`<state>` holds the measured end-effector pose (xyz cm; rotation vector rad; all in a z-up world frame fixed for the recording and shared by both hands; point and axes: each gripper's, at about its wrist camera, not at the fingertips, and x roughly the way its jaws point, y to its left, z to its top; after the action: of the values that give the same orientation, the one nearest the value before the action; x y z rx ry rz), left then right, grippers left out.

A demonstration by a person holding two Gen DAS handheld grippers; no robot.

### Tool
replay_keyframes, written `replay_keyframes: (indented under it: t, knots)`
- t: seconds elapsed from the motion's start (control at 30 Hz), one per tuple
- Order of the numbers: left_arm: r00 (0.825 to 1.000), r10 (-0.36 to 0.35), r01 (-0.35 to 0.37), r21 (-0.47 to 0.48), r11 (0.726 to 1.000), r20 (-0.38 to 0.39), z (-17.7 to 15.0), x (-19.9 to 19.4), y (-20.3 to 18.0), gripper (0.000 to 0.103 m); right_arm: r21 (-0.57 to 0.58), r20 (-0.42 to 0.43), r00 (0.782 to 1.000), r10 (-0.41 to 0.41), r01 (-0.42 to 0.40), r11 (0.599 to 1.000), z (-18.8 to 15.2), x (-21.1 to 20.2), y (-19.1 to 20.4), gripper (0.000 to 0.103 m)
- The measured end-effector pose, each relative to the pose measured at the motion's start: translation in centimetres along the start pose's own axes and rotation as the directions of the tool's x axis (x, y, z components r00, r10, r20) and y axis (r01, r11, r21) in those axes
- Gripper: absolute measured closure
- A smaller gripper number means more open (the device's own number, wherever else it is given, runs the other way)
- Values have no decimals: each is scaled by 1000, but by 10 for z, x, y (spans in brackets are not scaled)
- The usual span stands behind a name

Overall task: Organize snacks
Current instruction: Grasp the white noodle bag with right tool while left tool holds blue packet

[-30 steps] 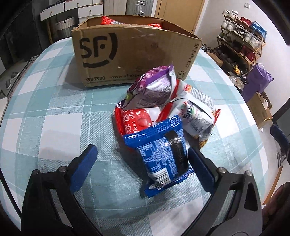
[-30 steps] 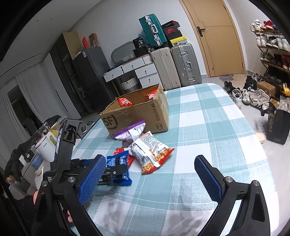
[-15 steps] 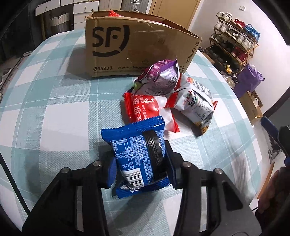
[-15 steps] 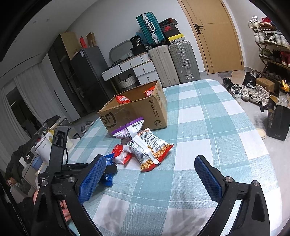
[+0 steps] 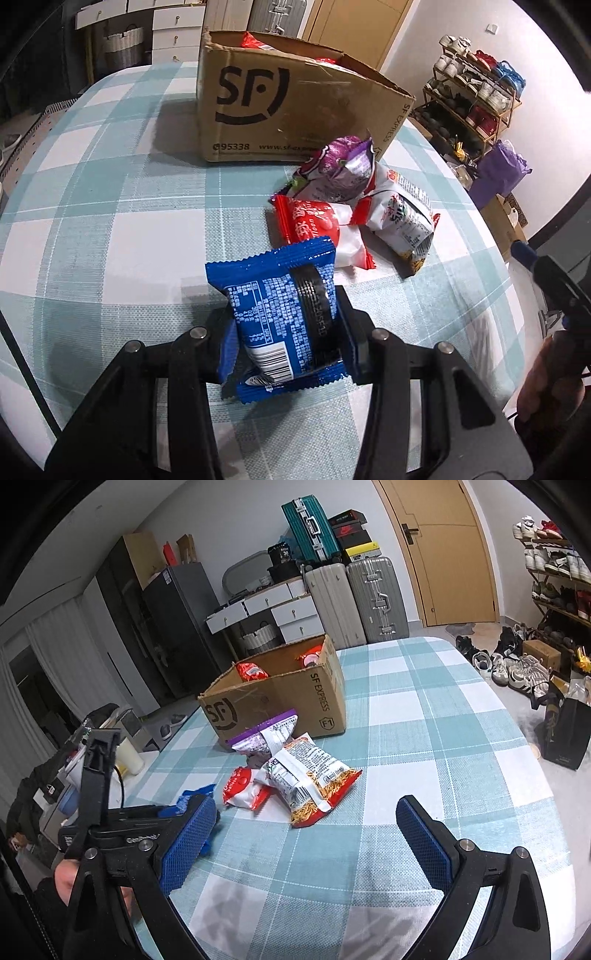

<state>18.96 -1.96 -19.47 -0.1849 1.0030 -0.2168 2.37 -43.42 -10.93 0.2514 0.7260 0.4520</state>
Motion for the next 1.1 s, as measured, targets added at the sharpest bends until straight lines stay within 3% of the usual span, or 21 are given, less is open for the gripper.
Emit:
replay_keyframes:
  t: [0.23, 0.53, 1.1]
  knots:
    - [1000, -16, 16, -12, 1000, 10, -19, -38, 38, 61, -24, -58, 998, -6, 5, 1000, 6, 27, -2, 3]
    - [999, -26, 27, -52, 998, 21, -19, -49, 62, 61, -20, -159, 987, -9, 6, 1000, 16, 80, -11, 3]
    - [999, -32, 33, -108, 994, 5, -20, -49, 83, 61, -132, -240, 970, -42, 10, 991, 40, 143, -4, 3]
